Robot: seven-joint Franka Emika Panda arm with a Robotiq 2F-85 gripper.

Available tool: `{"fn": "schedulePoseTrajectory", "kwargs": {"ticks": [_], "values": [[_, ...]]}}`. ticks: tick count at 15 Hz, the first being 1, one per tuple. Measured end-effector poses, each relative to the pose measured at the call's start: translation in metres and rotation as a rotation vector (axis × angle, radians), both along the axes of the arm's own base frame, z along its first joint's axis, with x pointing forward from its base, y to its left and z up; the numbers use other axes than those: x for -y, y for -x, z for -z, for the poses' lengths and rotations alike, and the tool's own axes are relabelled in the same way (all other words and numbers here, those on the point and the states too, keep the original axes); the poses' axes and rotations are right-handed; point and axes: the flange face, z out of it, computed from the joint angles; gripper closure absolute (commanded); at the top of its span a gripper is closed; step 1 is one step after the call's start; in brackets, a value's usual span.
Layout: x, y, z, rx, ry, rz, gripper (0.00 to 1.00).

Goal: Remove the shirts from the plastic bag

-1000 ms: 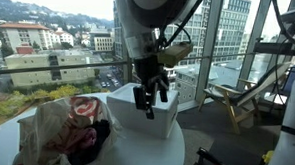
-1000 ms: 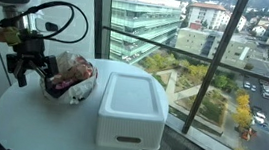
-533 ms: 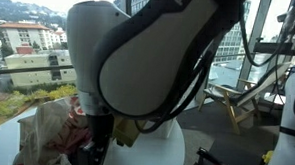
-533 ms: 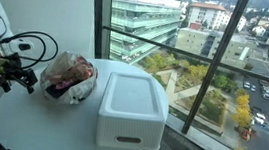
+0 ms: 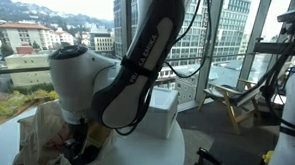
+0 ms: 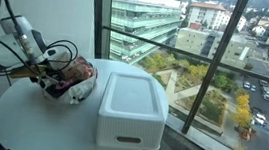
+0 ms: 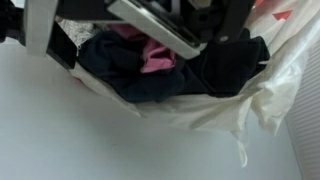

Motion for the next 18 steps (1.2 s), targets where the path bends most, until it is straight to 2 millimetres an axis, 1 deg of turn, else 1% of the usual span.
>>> {"fn": "schedulePoseTrajectory", "kwargs": {"ticks": [2,3,4,5,6,7,8,11,14,16,17,18], "values": [[0.006,-0.028,0.027,0.022,0.000,0.001,0.00],[0.007,-0.038,0.042,0.032,-0.002,-0.003,0.00],[0.008,-0.047,0.056,0.045,0.002,-0.012,0.25],[0.010,-0.054,0.070,0.059,0.008,-0.022,0.26],[0.010,-0.059,0.082,0.066,0.011,-0.030,0.32],[0.010,-0.062,0.090,0.069,0.005,-0.035,0.41],[0.009,-0.064,0.093,0.070,-0.002,-0.038,0.48],[0.005,-0.063,0.088,0.076,-0.015,-0.044,0.70],[0.001,-0.056,0.072,0.086,-0.024,-0.053,0.94],[-0.003,-0.051,0.055,0.102,-0.023,-0.071,0.96],[-0.005,-0.049,0.044,0.112,-0.019,-0.082,0.93],[-0.008,-0.047,0.031,0.124,-0.016,-0.093,0.93]]}}
